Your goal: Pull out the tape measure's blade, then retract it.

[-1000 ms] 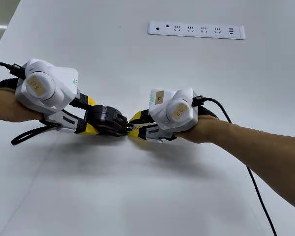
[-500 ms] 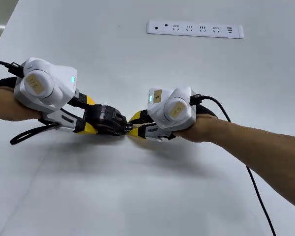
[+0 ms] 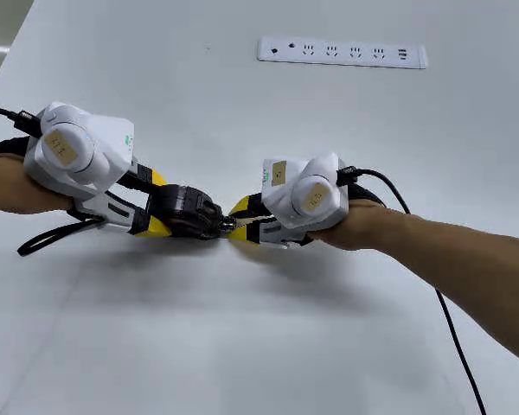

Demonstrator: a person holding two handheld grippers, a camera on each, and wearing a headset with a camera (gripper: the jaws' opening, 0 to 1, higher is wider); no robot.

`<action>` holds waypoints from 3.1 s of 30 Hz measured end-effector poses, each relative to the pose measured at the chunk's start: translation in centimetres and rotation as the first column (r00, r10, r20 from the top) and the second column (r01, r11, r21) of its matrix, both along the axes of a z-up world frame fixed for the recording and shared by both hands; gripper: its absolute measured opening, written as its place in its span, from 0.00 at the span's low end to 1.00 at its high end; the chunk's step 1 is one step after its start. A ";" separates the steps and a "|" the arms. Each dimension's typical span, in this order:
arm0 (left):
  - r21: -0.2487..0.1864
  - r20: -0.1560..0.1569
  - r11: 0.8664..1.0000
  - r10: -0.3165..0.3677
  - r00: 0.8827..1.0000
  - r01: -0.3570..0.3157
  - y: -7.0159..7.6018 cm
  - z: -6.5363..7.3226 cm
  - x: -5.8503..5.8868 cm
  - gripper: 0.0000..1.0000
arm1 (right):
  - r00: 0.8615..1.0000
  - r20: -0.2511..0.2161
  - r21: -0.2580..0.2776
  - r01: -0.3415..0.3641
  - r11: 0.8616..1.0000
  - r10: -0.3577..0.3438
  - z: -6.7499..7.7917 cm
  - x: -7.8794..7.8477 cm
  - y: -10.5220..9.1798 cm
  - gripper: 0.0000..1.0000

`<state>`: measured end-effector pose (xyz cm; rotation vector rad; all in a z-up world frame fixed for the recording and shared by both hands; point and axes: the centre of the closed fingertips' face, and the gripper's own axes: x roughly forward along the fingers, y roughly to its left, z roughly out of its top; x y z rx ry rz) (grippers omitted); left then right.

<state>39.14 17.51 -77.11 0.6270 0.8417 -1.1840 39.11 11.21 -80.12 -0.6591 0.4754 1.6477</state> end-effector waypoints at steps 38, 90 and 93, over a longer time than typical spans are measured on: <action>-0.002 -0.006 1.000 0.005 1.000 -0.005 0.0 -0.1 0.1 0.26 | 1.000 0.015 -0.037 -0.013 0.999 0.013 -0.2 0.8 -3.7 0.08; 0.006 -0.023 1.000 0.006 1.000 -0.005 -0.1 -0.1 0.1 0.26 | 1.000 0.020 -0.079 0.016 0.997 -0.014 -0.1 1.8 -10.8 0.08; 0.008 -0.025 1.000 0.006 1.000 -0.006 -0.1 -0.1 0.1 0.26 | 1.000 0.019 -0.083 0.016 0.996 -0.014 -0.1 1.8 -11.2 0.08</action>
